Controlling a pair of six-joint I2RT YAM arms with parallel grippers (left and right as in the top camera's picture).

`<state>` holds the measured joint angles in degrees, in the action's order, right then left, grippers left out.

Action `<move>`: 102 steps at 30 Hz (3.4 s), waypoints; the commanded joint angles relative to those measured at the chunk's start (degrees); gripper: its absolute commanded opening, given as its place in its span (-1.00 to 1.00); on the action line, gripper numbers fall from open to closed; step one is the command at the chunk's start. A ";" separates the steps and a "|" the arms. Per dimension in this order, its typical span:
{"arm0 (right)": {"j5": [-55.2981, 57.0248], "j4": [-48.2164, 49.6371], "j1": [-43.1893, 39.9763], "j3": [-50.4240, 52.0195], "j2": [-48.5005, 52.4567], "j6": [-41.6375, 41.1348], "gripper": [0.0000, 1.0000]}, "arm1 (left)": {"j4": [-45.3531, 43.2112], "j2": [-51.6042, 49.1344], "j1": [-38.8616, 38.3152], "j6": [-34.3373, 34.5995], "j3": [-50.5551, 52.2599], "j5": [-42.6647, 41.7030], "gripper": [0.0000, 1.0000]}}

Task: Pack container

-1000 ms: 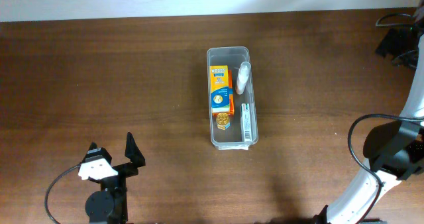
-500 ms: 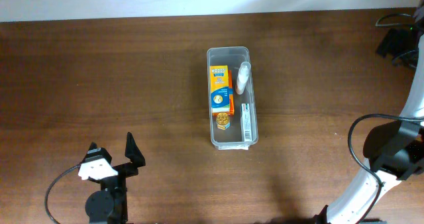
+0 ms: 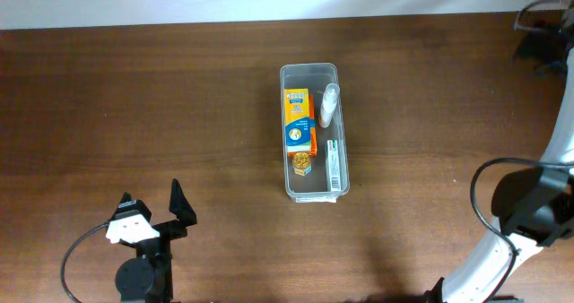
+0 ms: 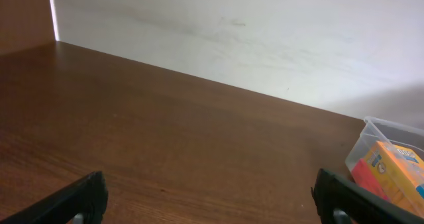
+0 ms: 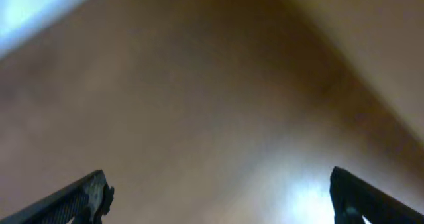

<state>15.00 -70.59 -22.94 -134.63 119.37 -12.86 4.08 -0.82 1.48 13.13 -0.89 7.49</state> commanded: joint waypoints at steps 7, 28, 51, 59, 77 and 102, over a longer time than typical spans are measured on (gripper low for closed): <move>0.61 8.02 6.32 9.18 -22.12 13.53 0.97 | 0.02 0.52 0.09 0.55 0.37 -0.79 0.99; -10.58 54.97 20.50 75.03 -75.67 13.51 0.98 | 0.02 0.52 0.09 0.52 0.37 -0.81 0.99; -19.61 87.82 20.79 127.08 -116.89 14.56 0.96 | 0.02 0.52 0.09 0.55 0.37 -0.81 0.99; -20.87 85.85 20.81 130.57 -119.19 14.34 0.97 | 0.02 0.52 0.09 0.55 0.37 -0.81 0.99; -20.61 71.67 20.79 134.31 -119.19 14.36 0.97 | 0.02 0.52 0.09 0.55 0.37 -0.81 0.99; -19.96 66.49 20.68 134.31 -119.19 14.36 0.97 | 0.02 0.52 0.09 0.55 0.37 -0.79 0.99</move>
<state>-5.06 -3.68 -2.61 -0.58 0.58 1.58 4.08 -0.73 1.48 13.15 -0.89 7.31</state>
